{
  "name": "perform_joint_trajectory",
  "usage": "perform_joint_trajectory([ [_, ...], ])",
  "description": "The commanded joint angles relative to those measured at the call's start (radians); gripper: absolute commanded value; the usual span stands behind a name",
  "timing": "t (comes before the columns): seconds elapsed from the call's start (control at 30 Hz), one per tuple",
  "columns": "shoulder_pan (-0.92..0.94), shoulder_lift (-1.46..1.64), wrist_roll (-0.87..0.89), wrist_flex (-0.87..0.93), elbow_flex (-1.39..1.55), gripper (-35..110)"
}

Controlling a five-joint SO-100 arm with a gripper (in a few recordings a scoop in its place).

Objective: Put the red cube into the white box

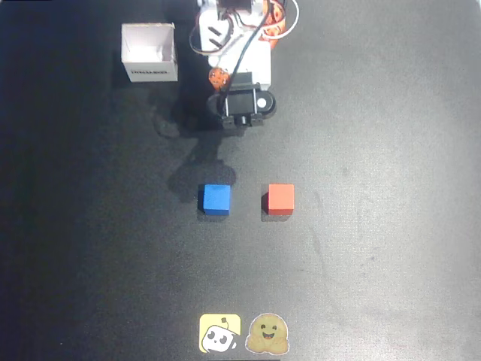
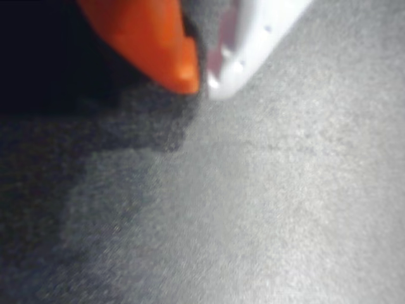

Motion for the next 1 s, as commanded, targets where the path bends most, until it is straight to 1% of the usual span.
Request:
perform_joint_trajectory([
  [0.0, -0.014, -0.091, -0.011, -0.017, -0.098, 0],
  [0.2, -0.038, -0.499, -0.009, -0.054, -0.374, 0],
  [0.43, -0.075, -0.881, -0.003, -0.110, -0.621, 0],
  [0.6, -0.117, -1.149, 0.038, -0.123, -0.824, 0],
  [0.83, -0.173, -1.355, 0.110, -0.210, -0.942, 0],
  [0.97, -0.187, -1.431, 0.127, -0.216, -0.999, 0],
])
